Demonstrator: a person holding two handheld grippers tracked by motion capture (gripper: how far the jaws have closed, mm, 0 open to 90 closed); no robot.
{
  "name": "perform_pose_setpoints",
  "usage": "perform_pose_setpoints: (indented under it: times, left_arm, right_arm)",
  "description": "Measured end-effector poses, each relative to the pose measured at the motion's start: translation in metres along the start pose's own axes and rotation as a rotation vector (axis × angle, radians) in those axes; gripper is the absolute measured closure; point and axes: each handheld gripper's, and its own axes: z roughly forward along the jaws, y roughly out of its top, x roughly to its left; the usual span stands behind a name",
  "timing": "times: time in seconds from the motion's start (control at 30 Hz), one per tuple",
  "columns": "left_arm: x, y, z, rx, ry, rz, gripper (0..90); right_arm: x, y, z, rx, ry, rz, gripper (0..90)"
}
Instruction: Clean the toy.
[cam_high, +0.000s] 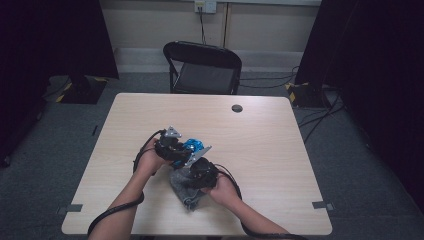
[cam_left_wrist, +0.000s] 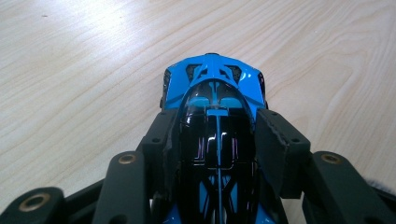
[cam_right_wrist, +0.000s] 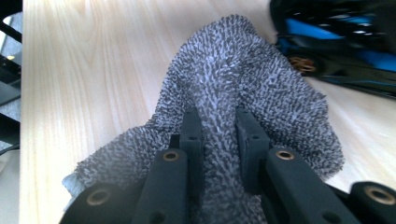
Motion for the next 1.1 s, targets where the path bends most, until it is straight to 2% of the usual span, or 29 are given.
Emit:
perform_pose_setpoints:
  times: [0.13,0.23,0.27,0.3,0.4,0.53,0.6,0.7,0.77,0.8,0.83,0.93,0.97,1.03,1.07,1.1]
  left_arm:
    - [0.0,0.0,0.0,0.001,0.0,0.0,51.0]
    - [0.0,0.0,0.0,0.003,-0.006,-0.003,51.0]
    - [0.0,0.0,0.0,0.003,-0.006,-0.003,51.0]
    - [0.0,0.0,-0.001,0.005,-0.001,0.005,51.0]
    - [0.0,0.0,-0.001,0.005,-0.001,0.008,51.0]
    - [0.0,0.0,0.0,0.004,0.001,0.008,51.0]
    - [0.0,0.0,0.0,0.004,0.001,0.008,51.0]
    - [0.0,0.0,0.0,0.007,0.0,0.009,51.0]
    - [0.0,0.0,0.0,0.002,0.002,0.009,51.0]
    - [0.001,0.0,0.0,0.002,0.007,0.017,51.0]
    - [0.001,-0.001,-0.001,0.004,-0.004,0.012,51.0]
    - [0.001,-0.001,0.0,0.003,-0.003,0.01,51.0]
    - [0.0,0.0,0.0,0.004,-0.002,0.01,51.0]
    - [0.0,0.0,0.0,0.0,-0.001,0.009,51.0]
    - [0.0,0.0,0.0,0.0,-0.001,0.01,51.0]
    - [0.001,0.0,0.0,0.001,0.006,0.018,51.0]
  right_arm:
    - [-0.012,-0.005,-0.017,-0.014,-0.026,0.025,76.1]
    - [-0.026,-0.013,-0.032,-0.029,-0.055,0.06,75.9]
    - [-0.026,-0.013,-0.032,-0.029,-0.055,0.06,75.9]
    - [-0.034,-0.017,-0.039,-0.038,-0.07,0.076,75.9]
    - [-0.044,-0.021,-0.049,-0.038,-0.106,0.089,75.9]
    - [-0.054,-0.025,-0.059,-0.054,-0.13,0.114,75.6]
    - [-0.063,-0.028,-0.068,-0.061,-0.163,0.124,74.6]
    - [-0.069,-0.03,-0.071,-0.058,-0.184,0.126,74.5]
    - [-0.079,-0.032,-0.076,-0.057,-0.207,0.152,74.4]
    - [-0.079,-0.032,-0.076,-0.057,-0.207,0.152,74.4]
    - [-0.085,-0.033,-0.078,-0.066,-0.216,0.177,74.4]
    - [-0.089,-0.033,-0.079,-0.059,-0.225,0.186,74.3]
    - [-0.092,-0.032,-0.079,-0.052,-0.248,0.185,74.2]
    - [-0.095,-0.031,-0.078,-0.045,-0.265,0.197,74.3]
    - [-0.1,-0.03,-0.077,-0.042,-0.275,0.222,74.3]
    - [-0.101,-0.029,-0.075,-0.033,-0.295,0.224,74.3]
